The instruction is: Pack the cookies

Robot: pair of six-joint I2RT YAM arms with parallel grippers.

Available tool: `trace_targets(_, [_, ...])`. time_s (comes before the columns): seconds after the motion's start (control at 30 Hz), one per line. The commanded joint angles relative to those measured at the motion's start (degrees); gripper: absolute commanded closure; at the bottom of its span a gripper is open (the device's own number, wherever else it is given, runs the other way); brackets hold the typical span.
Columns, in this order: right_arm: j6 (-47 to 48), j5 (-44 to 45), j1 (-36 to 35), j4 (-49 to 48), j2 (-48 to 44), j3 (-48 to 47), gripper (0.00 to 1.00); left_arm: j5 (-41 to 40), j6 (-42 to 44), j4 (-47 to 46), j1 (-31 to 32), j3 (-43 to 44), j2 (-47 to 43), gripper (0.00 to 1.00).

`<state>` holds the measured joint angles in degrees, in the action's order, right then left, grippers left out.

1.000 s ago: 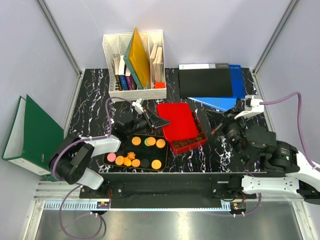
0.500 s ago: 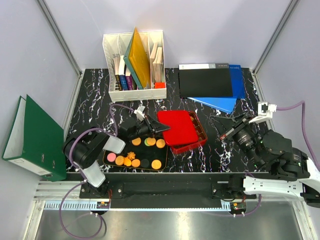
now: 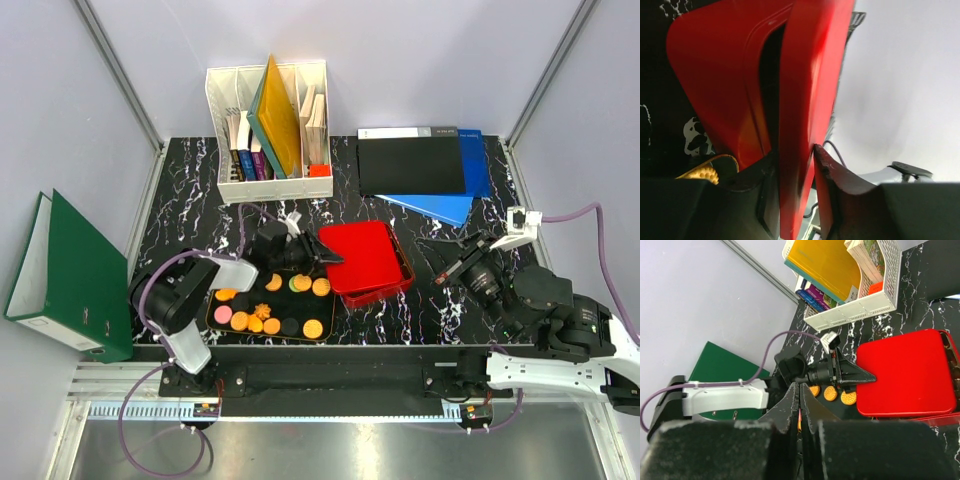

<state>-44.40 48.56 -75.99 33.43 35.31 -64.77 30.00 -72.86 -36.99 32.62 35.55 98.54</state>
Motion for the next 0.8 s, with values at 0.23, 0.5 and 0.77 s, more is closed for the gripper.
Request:
trace_targets(0.23, [3.1, 4.8, 0.0, 2.7, 4.4, -1.2, 0.91, -6.1, 18.6, 40.8, 0.1, 14.5, -5.2, 0.62])
trace_targets(0.5, [3.7, 6.6, 0.1, 4.2, 8.9, -2.0, 0.84, -8.7, 22.3, 50.8, 1.5, 16.1, -3.1, 0.60])
trace_targets(0.77, [3.9, 7.2, 0.1, 4.2, 8.9, -1.8, 0.78, -8.2, 23.1, 53.6, 3.9, 18.7, 0.5, 0.52])
